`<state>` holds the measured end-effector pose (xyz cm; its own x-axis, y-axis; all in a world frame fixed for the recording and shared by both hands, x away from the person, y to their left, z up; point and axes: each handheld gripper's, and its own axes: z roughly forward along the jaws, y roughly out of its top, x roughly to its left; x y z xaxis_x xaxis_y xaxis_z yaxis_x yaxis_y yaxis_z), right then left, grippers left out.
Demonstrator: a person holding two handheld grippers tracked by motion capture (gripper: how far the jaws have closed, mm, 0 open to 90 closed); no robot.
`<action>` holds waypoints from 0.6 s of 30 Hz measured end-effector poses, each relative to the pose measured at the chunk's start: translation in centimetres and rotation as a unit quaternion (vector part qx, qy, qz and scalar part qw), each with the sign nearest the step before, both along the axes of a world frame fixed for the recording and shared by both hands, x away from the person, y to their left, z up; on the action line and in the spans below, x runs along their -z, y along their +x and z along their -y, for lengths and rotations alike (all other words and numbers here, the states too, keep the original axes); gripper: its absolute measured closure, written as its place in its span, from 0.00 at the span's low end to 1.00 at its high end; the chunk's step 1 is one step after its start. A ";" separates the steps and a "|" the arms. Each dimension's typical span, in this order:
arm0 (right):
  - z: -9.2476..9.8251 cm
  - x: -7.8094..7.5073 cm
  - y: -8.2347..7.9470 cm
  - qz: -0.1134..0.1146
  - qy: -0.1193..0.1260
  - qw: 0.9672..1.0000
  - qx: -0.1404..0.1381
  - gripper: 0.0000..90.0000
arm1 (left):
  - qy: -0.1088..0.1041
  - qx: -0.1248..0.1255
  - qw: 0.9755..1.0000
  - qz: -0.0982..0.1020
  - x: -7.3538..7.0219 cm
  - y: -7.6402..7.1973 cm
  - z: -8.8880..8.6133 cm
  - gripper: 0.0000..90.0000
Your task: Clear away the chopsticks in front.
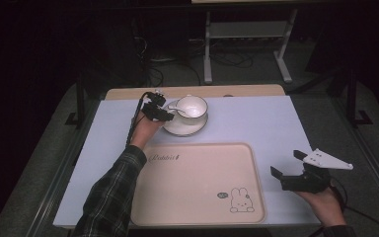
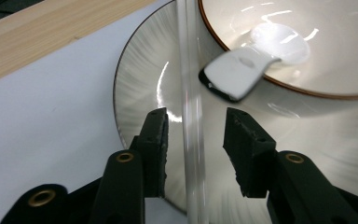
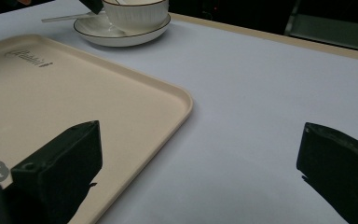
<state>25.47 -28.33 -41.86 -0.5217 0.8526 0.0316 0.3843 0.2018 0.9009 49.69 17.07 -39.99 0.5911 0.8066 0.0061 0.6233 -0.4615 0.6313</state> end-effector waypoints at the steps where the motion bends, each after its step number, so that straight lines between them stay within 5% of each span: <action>1: 0.0 0.0 0.0 -0.001 0.000 1.000 0.000 0.00 | -0.006 0.005 1.000 -0.003 -0.3 -0.3 -0.4 0.64; 9: 0.1 0.0 -0.1 0.000 -0.001 1.000 0.000 0.00 | -0.037 0.019 0.999 -0.002 -1.1 -2.3 -4.0 0.75; 18: 0.0 0.0 -0.1 -0.001 -0.003 1.000 0.000 0.00 | -0.041 0.030 0.999 -0.011 -0.4 -2.4 -4.2 0.85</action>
<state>25.39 -28.31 -41.88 -0.5214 0.8529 0.0281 0.3866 0.2068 0.8987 47.31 21.29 -39.56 0.6383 0.7664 -0.0719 0.6102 -0.4468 0.6542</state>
